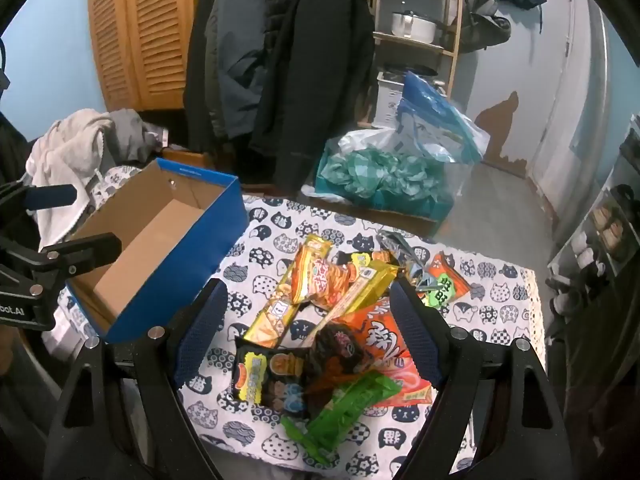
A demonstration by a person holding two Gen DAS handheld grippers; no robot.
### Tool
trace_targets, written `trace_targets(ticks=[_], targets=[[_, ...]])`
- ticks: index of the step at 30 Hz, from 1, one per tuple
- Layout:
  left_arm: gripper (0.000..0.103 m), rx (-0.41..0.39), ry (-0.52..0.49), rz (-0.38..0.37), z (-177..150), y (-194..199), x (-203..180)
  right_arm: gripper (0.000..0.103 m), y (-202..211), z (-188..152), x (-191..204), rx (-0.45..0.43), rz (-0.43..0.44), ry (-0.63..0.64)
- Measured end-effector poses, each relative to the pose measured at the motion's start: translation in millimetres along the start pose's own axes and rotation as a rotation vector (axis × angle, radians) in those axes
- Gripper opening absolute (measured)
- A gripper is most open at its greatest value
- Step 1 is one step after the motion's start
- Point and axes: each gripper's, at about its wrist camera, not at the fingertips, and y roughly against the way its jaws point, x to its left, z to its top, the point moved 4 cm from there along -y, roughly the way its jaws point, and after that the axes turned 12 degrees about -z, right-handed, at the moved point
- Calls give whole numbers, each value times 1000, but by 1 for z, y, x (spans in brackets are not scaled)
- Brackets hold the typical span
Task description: Organize snacks
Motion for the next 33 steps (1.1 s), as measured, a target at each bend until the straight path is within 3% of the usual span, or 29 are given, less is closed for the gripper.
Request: trace_targets(ticks=[33], targets=[[102,-5,-10,-10,1,1,-8,82,-2,-1,0,19,-5,9]])
